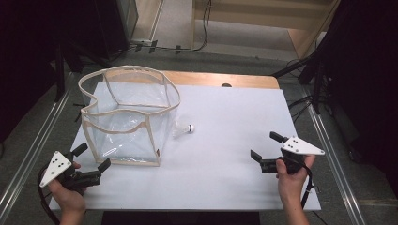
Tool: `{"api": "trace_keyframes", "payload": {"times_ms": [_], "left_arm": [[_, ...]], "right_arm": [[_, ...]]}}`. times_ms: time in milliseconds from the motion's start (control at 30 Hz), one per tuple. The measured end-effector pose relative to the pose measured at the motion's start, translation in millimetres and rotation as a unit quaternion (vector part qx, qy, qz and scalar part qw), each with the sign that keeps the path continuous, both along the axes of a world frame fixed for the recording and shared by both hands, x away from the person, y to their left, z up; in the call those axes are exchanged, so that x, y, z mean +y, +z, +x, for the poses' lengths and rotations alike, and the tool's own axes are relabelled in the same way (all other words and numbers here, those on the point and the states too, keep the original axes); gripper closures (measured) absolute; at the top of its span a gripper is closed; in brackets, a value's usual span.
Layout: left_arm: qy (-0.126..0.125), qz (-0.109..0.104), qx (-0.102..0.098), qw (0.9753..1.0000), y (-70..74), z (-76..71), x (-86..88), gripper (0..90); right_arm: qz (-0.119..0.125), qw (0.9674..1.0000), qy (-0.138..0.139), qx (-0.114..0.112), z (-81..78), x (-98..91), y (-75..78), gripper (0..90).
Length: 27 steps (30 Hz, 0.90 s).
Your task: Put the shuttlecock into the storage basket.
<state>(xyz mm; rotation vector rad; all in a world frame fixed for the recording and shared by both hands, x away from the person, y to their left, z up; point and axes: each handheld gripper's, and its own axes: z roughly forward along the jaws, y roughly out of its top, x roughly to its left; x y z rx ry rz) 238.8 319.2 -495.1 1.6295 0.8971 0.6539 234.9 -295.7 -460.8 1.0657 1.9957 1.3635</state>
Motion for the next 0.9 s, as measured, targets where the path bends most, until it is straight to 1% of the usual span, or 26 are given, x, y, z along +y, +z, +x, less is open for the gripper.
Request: {"api": "trace_keyframes", "payload": {"times_ms": [33, 100, 133, 167, 233, 467, 533, 567, 600, 633, 800, 900], "left_arm": [[0.000, 0.000, 0.000, 1.0000, 0.0, 0.1, -0.1, 0.0], [0.000, 0.000, 0.000, 1.0000, 0.0, 0.1, -0.1, 0.0], [0.000, 0.000, 0.000, 1.0000, 0.0, 0.1, 0.0, 0.0], [0.000, 0.000, 0.000, 1.0000, 0.0, 0.1, 0.0, 0.0], [-0.001, 0.000, 0.000, 1.0000, 0.0, 0.0, 0.1, 0.0], [-0.001, -0.002, 0.000, 1.0000, 0.1, 0.0, 0.3, 0.0], [-0.002, -0.002, 0.001, 1.0000, 0.1, -0.1, 0.1, 0.0], [-0.002, -0.002, 0.000, 1.0000, 0.1, -0.1, 0.0, 0.0], [-0.002, -0.002, 0.000, 1.0000, 0.1, 0.0, 0.0, 0.0], [-0.003, -0.002, 0.001, 1.0000, 0.2, -0.2, 0.1, 0.0], [-0.005, -0.004, 0.000, 1.0000, 0.4, -0.2, 0.8, 0.0], [-0.004, -0.004, -0.001, 1.0000, 0.4, -0.4, 0.6, 0.0]], "right_arm": [[0.000, 1.0000, 0.000, 0.000, 0.0, 0.0, 0.0, 0.0], [-0.006, 0.9999, 0.008, 0.002, 4.0, 4.9, 2.1, 0.0], [-0.009, 0.9998, 0.017, 0.001, 8.4, 9.3, 3.9, 0.0], [-0.009, 0.9998, 0.017, 0.001, 8.4, 9.3, 3.9, 0.0], [-0.011, 0.9996, 0.026, 0.001, 14.2, 14.9, 7.4, 0.0], [-0.016, 0.9991, 0.039, 0.001, 24.3, 24.9, 12.7, 0.0], [-0.016, 0.9990, 0.041, 0.004, 27.4, 28.4, 14.1, 0.0], [-0.020, 0.9989, 0.041, 0.007, 31.5, 32.0, 15.0, 0.0], [-0.020, 0.9989, 0.041, 0.007, 31.5, 32.0, 15.0, 0.0], [-0.022, 0.9987, 0.045, 0.008, 35.3, 35.6, 16.4, 0.0], [-0.025, 0.9983, 0.051, 0.012, 41.9, 41.6, 20.3, 0.0], [-0.027, 0.9977, 0.061, 0.013, 48.4, 47.6, 22.7, 0.0]]}}
